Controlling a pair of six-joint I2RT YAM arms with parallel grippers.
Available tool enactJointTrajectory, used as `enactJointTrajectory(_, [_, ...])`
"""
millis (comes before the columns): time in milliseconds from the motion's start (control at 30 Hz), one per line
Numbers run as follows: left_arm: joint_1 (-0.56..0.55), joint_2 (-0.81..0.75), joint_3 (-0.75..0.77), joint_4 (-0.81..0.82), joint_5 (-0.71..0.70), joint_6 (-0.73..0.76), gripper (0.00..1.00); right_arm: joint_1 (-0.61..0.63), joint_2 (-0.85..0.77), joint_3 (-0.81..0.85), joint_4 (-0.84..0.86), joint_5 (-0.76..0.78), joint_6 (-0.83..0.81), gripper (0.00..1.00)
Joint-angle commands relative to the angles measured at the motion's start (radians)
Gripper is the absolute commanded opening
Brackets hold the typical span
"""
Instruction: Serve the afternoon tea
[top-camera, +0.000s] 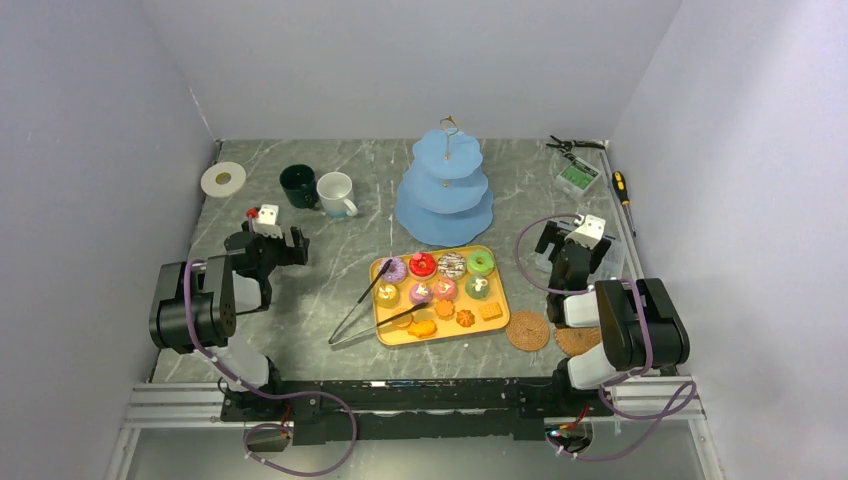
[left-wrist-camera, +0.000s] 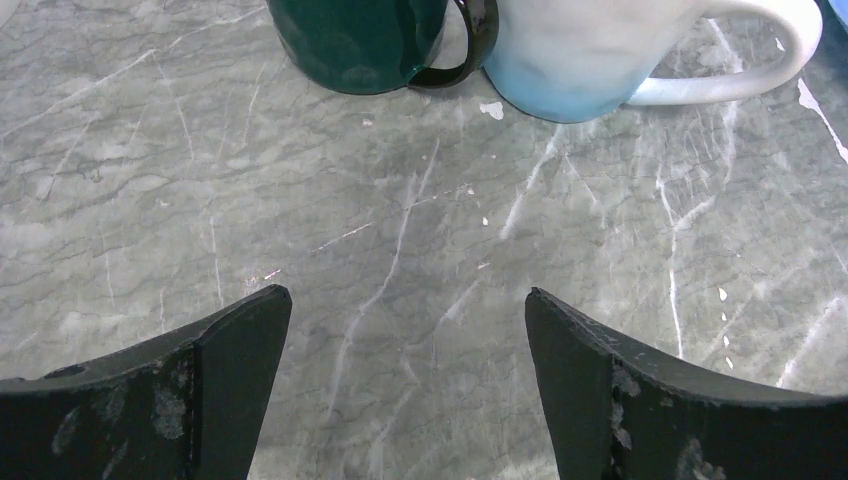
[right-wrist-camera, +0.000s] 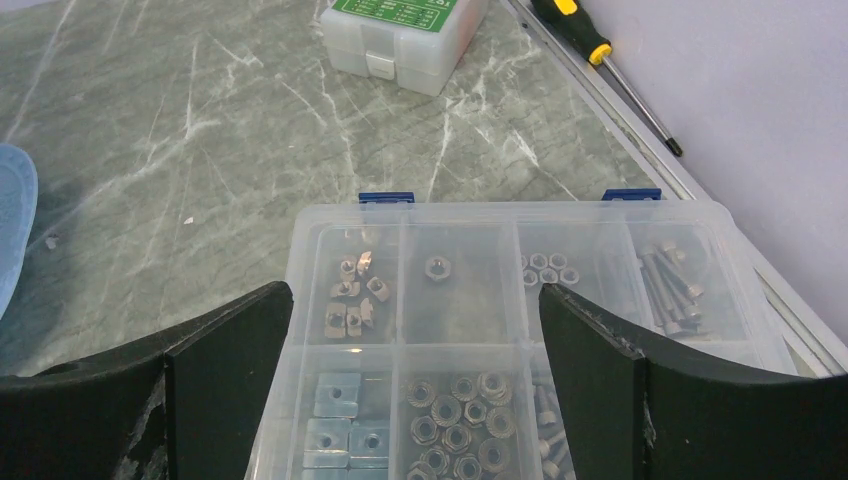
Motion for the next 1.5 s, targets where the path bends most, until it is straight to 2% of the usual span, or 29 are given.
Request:
enactJointTrajectory(0, [-0.003, -0.001, 0.003, 0.049, -0.002, -0.008, 0.94, -0.002, -0.01, -0.002, 0.055, -0.005, -0.01, 1.0])
enactJointTrajectory(433, [-0.003, -0.002, -0.001, 0.055, 0.005, -0.012, 0.94, -0.002, -0.021, 0.001, 0.046, 0.008, -0.003, 1.0])
enactJointTrajectory(467, [0.002, -0.007, 0.005, 0.053, 0.013, -0.018, 0.94, -0.003, -0.039, 0.013, -0.008, 0.002, 0.01, 1.0])
enactJointTrajectory(567, [0.017, -0.066, 0.049, -0.075, 0.048, -0.022, 0.94, 0.012, -0.07, 0.032, -0.036, 0.006, -0.028, 1.0])
enactJointTrajectory(633, [0.027, -0.118, 0.124, -0.265, 0.062, -0.024, 0.94, 0.03, -0.124, 0.091, -0.21, 0.088, 0.0, 1.0])
enactJointTrajectory(700, [0.033, -0.16, 0.199, -0.44, 0.077, 0.007, 0.94, 0.032, -0.169, 0.154, -0.363, 0.089, 0.015, 1.0])
enactJointTrajectory(800, [0.036, -0.205, 0.259, -0.582, 0.089, 0.052, 0.94, 0.034, -0.282, 0.138, -0.405, 0.07, 0.059, 1.0])
enactJointTrajectory(900, [0.039, -0.249, 0.327, -0.728, 0.112, 0.081, 0.94, 0.029, -0.417, 0.154, -0.515, 0.059, 0.205, 1.0])
enactJointTrajectory(1000, [0.04, -0.287, 0.395, -0.876, 0.143, 0.097, 0.94, 0.003, -0.503, 0.263, -0.756, -0.016, 0.419, 1.0])
enactJointTrajectory(1033, [0.039, -0.297, 0.415, -0.909, 0.146, 0.096, 0.94, -0.015, -0.517, 0.297, -0.801, -0.077, 0.434, 1.0])
enactJointTrajectory(1133, [0.04, -0.317, 0.493, -1.02, 0.166, 0.094, 0.94, -0.029, -0.508, 0.407, -0.857, -0.372, 0.36, 1.0])
enactJointTrajectory(1200, [0.04, -0.314, 0.561, -1.109, 0.19, 0.097, 0.94, -0.007, -0.458, 0.535, -0.988, -0.434, 0.345, 1.0])
enactJointTrajectory(1267, [0.038, -0.307, 0.63, -1.205, 0.245, 0.11, 0.94, 0.067, -0.419, 0.625, -1.078, -0.41, 0.293, 1.0])
enactJointTrajectory(1367, [0.031, -0.301, 0.712, -1.296, 0.336, 0.122, 0.94, 0.209, -0.392, 0.69, -1.109, -0.289, 0.214, 1.0])
enactJointTrajectory(1467, [0.0, -0.302, 0.756, -1.35, 0.362, 0.129, 0.94, 0.279, -0.345, 0.763, -1.123, -0.271, 0.185, 1.0])
